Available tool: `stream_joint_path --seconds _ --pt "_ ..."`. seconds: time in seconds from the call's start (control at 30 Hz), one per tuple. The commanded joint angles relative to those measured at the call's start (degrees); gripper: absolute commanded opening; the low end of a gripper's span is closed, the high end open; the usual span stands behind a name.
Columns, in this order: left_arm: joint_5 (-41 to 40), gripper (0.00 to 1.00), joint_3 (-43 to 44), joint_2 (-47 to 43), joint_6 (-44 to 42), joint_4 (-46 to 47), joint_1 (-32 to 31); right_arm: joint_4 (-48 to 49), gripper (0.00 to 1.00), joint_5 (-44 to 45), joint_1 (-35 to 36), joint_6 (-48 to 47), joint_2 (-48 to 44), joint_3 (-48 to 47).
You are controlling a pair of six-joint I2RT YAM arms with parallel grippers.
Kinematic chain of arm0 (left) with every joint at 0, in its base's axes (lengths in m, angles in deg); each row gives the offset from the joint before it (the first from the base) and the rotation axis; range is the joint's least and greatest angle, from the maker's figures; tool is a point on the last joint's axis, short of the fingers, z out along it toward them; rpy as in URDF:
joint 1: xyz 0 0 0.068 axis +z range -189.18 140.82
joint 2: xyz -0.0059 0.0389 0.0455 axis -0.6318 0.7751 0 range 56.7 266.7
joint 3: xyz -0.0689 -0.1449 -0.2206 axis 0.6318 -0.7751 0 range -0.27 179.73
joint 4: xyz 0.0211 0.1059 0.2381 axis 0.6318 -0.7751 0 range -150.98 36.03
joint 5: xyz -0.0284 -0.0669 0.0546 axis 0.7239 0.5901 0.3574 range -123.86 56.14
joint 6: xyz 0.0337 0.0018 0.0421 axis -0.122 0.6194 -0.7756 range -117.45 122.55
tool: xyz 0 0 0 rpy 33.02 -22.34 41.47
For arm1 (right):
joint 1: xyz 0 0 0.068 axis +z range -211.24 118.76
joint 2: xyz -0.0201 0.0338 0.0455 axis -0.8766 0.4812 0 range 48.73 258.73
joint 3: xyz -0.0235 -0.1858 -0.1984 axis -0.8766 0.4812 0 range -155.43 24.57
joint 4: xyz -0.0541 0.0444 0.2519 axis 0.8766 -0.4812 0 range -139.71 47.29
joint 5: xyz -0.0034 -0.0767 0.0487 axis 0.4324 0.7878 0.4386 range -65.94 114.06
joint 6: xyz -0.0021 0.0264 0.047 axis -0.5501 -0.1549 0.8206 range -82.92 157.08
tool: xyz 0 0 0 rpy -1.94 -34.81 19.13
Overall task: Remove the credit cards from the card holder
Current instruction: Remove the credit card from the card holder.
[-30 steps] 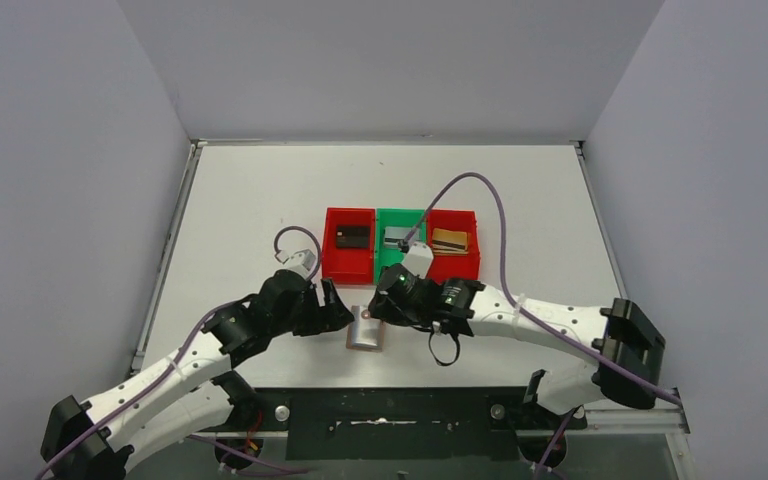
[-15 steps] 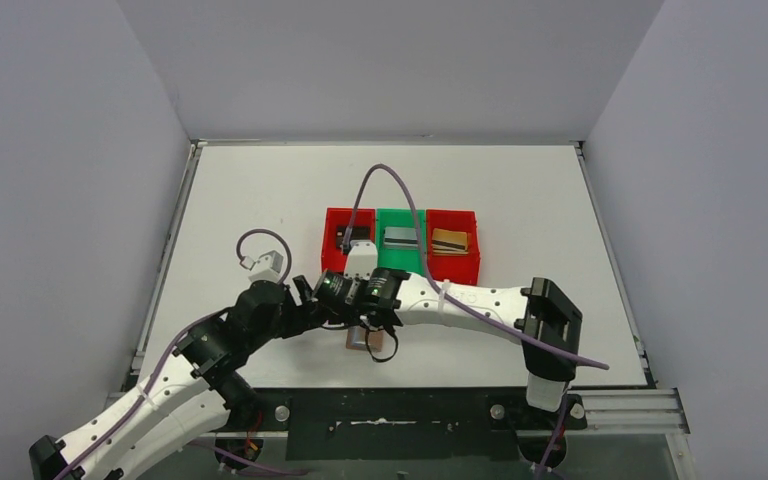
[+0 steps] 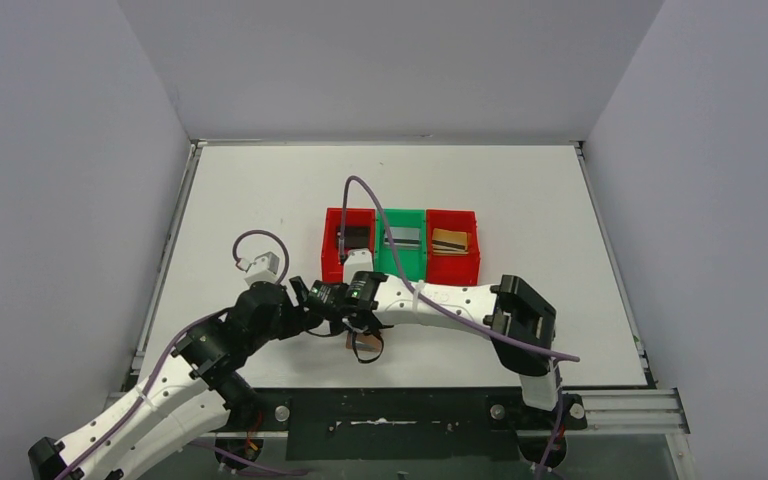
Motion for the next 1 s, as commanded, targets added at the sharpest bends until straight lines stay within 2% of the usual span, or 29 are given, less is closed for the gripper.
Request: stream_joint_path --seconds 0.0,0.13,0.27,0.37,0.5,0.57,0.9,0.97 --pt "-0.5 0.71 3.2 0.6 0.3 1.2 0.2 1.2 0.73 -0.1 -0.2 -0.7 0.6 0.7" --pt "-0.1 0.71 3.1 1.0 0.3 1.3 0.1 1.1 0.72 0.0 -0.5 -0.2 0.6 1.6" --pt "0.1 0.71 3.0 1.0 0.4 1.4 0.1 -0.5 0.63 1.1 -0.7 1.9 -0.4 2.9" --pt "0.2 0.71 3.1 1.2 0.4 1.6 0.2 2.2 0.56 0.7 -1.1 2.5 -3.4 6.2" --pt "1.0 0.71 3.0 1.9 0.1 2.4 0.3 8.6 0.39 -0.8 -1.9 3.3 -9.5 12.4" --pt "1.4 0.71 3.1 2.6 -0.1 2.7 0.2 13.1 0.35 -1.4 -2.0 3.8 -12.6 16.5" --pt "3.6 0.71 2.8 4.2 -0.6 4.8 0.2 21.4 0.0 -2.3 -5.3 7.4 -25.5 29.7" --pt "4.5 0.71 2.7 4.8 -1.2 5.6 0.2 24.6 0.0 -3.9 -6.5 7.4 -28.3 33.1"
